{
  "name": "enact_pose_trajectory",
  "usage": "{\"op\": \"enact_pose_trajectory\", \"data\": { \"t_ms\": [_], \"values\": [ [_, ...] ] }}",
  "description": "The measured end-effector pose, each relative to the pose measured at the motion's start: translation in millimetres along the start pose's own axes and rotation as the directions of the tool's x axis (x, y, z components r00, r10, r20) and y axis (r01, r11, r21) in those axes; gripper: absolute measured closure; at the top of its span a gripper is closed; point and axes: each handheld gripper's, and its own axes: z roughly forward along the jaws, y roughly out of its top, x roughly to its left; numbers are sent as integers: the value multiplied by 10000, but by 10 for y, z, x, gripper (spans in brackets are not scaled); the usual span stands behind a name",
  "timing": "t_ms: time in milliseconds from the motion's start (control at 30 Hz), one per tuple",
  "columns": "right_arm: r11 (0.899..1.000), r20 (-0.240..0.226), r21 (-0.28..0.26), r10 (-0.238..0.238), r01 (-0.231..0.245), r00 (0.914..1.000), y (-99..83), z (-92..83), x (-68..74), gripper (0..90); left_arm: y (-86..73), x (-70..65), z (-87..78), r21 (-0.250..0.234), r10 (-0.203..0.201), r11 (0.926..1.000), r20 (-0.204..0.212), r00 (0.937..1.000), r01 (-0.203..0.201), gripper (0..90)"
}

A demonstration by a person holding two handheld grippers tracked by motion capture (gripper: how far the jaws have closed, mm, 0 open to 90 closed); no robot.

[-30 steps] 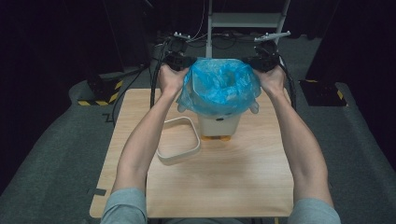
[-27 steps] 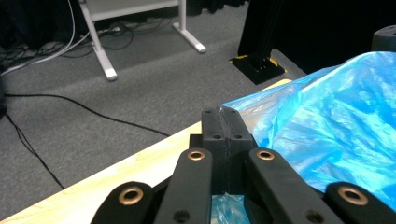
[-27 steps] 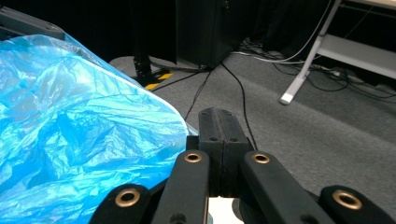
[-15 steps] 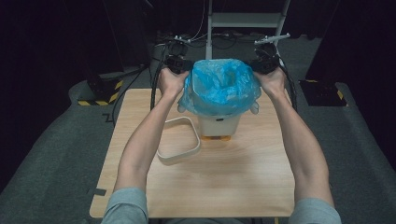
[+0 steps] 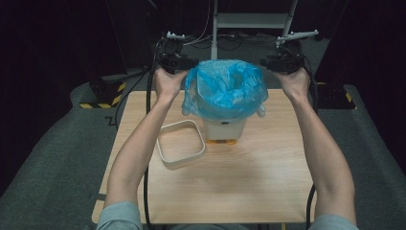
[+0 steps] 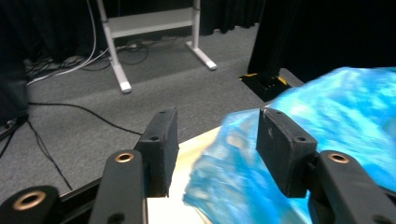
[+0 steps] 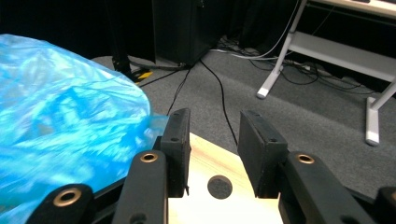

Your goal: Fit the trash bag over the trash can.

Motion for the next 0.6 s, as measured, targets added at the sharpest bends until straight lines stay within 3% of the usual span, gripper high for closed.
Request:
{"op": "enact_pose_trajectory", "data": {
  "t_ms": [167, 333, 433, 467, 600],
  "values": [
    [9999, -35, -126, 9, -10, 10000, -17, -200, 30, 607, -29, -125, -133, -106, 268, 9996, 303, 9992, -265, 454],
    [9989, -519, -448, -153, 129, 9985, -51, -447, 102, 575, -138, -227, -267, -247, 476, 9986, 495, 9976, -464, 431],
    [9987, -629, -335, -396, 375, 9972, -58, -486, 150, 566, -201, -241, -291, 24, 531, 9986, 571, 9970, -533, 426],
    [9983, -876, -334, -501, 473, 9949, -57, -498, 193, 559, -219, -240, -298, 46, 493, 9988, 588, 9971, -497, 427],
    [9969, -1096, -298, -753, 724, 9911, -53, -450, 281, 556, -274, -248, -332, 12, 358, 9994, 737, 9966, -360, 427]
  ]
}}
